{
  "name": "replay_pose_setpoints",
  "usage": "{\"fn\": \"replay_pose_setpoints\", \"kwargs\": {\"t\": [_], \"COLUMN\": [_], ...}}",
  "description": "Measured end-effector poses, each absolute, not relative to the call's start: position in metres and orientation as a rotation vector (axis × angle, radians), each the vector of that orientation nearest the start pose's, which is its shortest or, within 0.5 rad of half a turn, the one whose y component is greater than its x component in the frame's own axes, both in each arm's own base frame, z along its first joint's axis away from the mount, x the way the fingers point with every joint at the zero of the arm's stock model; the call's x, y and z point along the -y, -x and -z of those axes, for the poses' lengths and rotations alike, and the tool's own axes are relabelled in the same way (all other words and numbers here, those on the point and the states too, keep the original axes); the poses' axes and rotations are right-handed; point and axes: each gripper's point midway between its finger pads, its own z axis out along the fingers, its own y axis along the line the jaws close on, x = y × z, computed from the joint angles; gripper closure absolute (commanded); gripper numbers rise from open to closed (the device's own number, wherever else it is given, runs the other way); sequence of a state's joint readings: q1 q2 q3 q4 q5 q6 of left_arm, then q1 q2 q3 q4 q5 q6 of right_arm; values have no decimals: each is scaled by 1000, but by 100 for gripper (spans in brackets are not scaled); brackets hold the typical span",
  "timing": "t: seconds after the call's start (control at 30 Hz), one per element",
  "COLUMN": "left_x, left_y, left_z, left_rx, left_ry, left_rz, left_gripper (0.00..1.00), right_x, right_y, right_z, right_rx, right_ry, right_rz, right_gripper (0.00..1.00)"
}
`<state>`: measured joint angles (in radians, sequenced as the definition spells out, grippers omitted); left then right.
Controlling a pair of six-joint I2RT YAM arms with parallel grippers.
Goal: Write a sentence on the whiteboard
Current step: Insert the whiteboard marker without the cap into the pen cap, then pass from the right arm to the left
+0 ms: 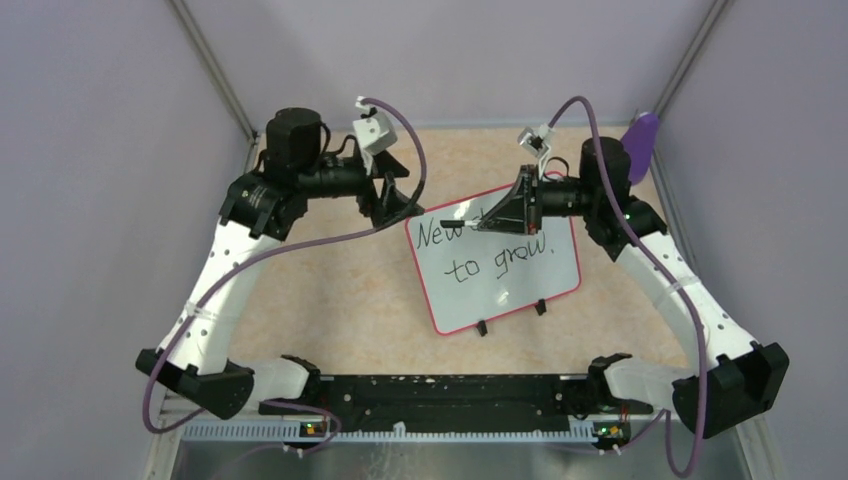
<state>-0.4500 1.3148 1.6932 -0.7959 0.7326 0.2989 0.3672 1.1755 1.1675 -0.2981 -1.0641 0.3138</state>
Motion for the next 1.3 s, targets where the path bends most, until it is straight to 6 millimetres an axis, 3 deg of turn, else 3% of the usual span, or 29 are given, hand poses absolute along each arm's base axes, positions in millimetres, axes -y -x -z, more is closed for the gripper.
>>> {"fn": "replay_pose_setpoints", "kwargs": {"t": [0.13, 0.33, 0.53, 0.9, 1.3], "left_x": [241, 248, 255, 268, 284], "left_y": [-234, -220, -211, -203, -204], "left_z": [-393, -371, -368, -373, -362], "left_rx": [-1580, -1655, -1659, -1621, -1656], "left_ry": [-1084, -1031, -1012, -1055, -1076], "left_rz": [1040, 1257, 1406, 1493, 1546], "left_gripper": [16, 17, 21, 28, 46], "right_x": [-256, -259, -260, -261, -266], "right_y": [-212, -205, -201, -199, -194], "right_z": [-347, -363, -374, -373, -374], "right_rx": [-1752, -1716, -1685, -1683, -1679], "right_ry": [831, 826, 833, 834, 850], "right_rz": [-1495, -1576, -1620, -1635, -1647], "right_gripper": [100, 100, 100, 100, 100]}}
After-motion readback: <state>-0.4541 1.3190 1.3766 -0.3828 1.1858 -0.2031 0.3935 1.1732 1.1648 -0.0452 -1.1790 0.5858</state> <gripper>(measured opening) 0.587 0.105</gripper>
